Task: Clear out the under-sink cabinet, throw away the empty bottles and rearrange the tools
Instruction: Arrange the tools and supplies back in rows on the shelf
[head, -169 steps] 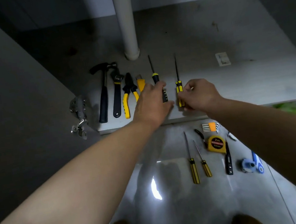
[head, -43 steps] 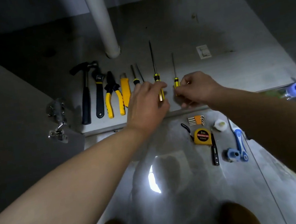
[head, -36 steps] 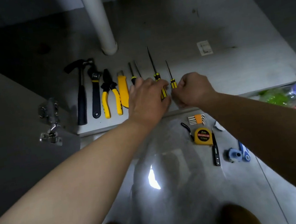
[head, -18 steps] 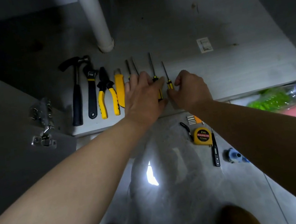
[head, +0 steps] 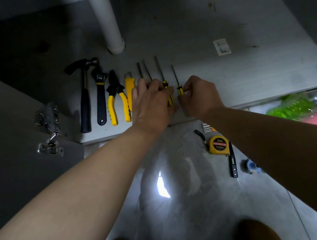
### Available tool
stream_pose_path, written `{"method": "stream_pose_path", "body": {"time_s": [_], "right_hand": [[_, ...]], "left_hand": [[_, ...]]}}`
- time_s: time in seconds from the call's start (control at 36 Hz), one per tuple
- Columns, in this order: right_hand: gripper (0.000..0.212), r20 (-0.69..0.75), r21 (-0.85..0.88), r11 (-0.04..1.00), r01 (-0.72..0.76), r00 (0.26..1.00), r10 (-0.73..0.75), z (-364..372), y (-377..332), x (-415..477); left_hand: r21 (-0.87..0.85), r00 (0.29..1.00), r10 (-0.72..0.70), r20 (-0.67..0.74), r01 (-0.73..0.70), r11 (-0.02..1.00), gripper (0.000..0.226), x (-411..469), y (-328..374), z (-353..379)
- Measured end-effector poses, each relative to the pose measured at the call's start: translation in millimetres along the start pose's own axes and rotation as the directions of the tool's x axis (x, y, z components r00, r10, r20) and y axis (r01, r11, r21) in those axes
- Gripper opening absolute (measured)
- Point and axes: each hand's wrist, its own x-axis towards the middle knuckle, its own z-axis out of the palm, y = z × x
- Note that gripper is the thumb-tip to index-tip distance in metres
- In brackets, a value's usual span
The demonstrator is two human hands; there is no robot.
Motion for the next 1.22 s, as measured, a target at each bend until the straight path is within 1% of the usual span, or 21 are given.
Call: {"method": "stream_pose_path", "body": {"time_s": [0.17,0.22,0.31,0.36,0.42,0.47,0.5,0.56,0.61,0.67,0.72,0.78,0.83,0.89,0.94,1.0,1.11,1.17,1.22], "right_hand": [[0.026,0.043,0.063,0.998,0.026,0.999,-0.029,-4,3,-3],[0.024,0.06,0.096,0.994,0.043,0.997,-0.049,-10,6,-5],[0.015,0.093,0.097,0.991,0.091,0.991,-0.1,-25,14,-9],[0.019,0.128,0.068,0.989,0.128,0.983,-0.136,-37,22,-13],[0.028,0.187,0.026,0.986,0.163,0.968,-0.165,-52,32,-18],[0.036,0.283,-0.055,0.978,0.201,0.942,-0.177,-66,42,-25],[0.039,0.339,-0.111,0.968,0.225,0.924,-0.176,-73,48,-29],[0.039,0.444,-0.22,0.935,0.28,0.882,-0.159,-85,62,-40],[0.032,0.523,-0.331,0.885,0.327,0.844,-0.117,-91,79,-52],[0.023,0.552,-0.421,0.845,0.329,0.833,-0.049,-92,98,-65],[0.02,0.533,-0.47,0.838,0.278,0.846,0.018,-87,114,-75],[0.014,0.514,-0.495,0.834,0.245,0.856,0.054,-80,126,-82],[0.008,0.518,-0.48,0.848,0.223,0.852,0.069,-75,134,-88],[0.013,0.516,-0.481,0.853,0.201,0.852,0.09,-72,142,-93],[0.018,0.505,-0.518,0.83,0.206,0.857,0.103,-68,148,-97],[0.022,0.5,-0.547,0.804,0.234,0.861,0.09,-65,153,-99],[0.028,0.509,-0.559,0.781,0.278,0.859,0.058,-62,158,-102],[0.032,0.519,-0.566,0.775,0.281,0.852,0.07,-62,159,-102],[0.032,0.521,-0.572,0.775,0.269,0.849,0.09,-62,159,-102]], "left_hand": [[-0.018,1.0,-0.009,0.006,0.009,1.0,0.054,-2,-2,0],[-0.031,1.0,-0.009,-0.005,0.009,0.999,0.054,-4,-2,0],[-0.057,0.999,-0.011,-0.037,0.009,0.998,0.055,-8,0,1],[-0.057,0.995,0.0,-0.098,-0.006,0.998,0.05,-12,5,-1],[-0.051,0.981,0.059,-0.183,-0.069,0.996,0.038,-20,12,-2],[-0.035,0.955,0.189,-0.23,-0.202,0.979,0.027,-32,22,-1],[-0.03,0.938,0.267,-0.221,-0.28,0.96,0.023,-39,28,1],[-0.068,0.906,0.396,-0.15,-0.41,0.91,0.02,-53,41,6],[-0.183,0.884,0.468,-0.006,-0.461,0.868,0.024,-65,53,14],[-0.294,0.842,0.499,0.203,-0.434,0.852,0.038,-74,64,25],[-0.323,0.778,0.496,0.384,-0.39,0.862,0.057,-80,71,39],[-0.296,0.744,0.469,0.476,-0.366,0.882,0.071,-82,76,54],[-0.234,0.739,0.442,0.509,-0.375,0.897,0.082,-82,83,66],[-0.167,0.727,0.441,0.526,-0.42,0.892,0.091,-80,90,77],[-0.138,0.72,0.434,0.542,-0.433,0.891,0.096,-76,99,83],[-0.133,0.713,0.437,0.548,-0.442,0.887,0.092,-70,109,86],[-0.095,0.689,0.443,0.573,-0.481,0.871,0.075,-60,120,89],[-0.078,0.701,0.429,0.57,-0.473,0.878,0.07,-58,119,89],[-0.068,0.728,0.418,0.544,-0.458,0.886,0.063,-60,114,88]]}}
